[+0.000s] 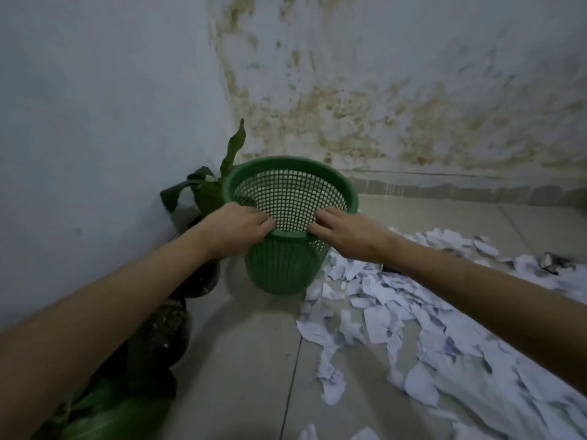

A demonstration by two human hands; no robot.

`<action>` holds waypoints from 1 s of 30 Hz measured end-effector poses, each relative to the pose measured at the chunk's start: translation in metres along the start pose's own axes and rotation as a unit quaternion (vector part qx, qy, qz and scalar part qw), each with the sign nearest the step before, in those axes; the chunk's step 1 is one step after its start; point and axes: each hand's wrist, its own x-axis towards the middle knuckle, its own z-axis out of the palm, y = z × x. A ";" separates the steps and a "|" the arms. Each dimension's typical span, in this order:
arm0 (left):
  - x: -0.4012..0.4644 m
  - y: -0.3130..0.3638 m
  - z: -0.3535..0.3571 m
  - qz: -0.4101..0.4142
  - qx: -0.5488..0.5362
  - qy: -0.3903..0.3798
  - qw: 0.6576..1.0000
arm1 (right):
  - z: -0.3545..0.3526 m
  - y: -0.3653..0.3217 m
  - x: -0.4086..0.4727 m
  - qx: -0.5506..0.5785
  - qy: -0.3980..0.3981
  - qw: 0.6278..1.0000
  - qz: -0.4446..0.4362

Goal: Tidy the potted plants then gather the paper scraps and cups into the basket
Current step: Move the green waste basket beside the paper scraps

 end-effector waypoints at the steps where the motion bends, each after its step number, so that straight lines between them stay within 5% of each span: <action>1: -0.012 0.005 0.004 0.000 -0.002 -0.014 1.000 | 0.003 -0.011 0.001 0.010 0.005 1.000 -0.010; 13: -0.074 0.048 0.070 -0.052 -0.053 -0.096 0.993 | 0.041 -0.096 0.005 0.091 -0.001 0.995 0.048; 20: -0.098 0.075 0.064 -0.043 -0.046 0.160 0.985 | 0.034 -0.129 -0.005 0.104 -0.009 0.971 0.214; 23: -0.112 0.115 0.067 0.044 -0.106 0.200 0.973 | 0.028 -0.170 -0.056 0.190 0.062 0.935 0.295; 26: -0.135 0.170 0.073 0.189 -0.273 0.140 0.933 | 0.030 -0.223 -0.130 0.312 -0.032 0.888 0.337; 30: -0.170 0.242 0.096 0.312 -0.291 0.046 0.903 | 0.057 -0.296 -0.214 0.176 -0.124 0.929 0.299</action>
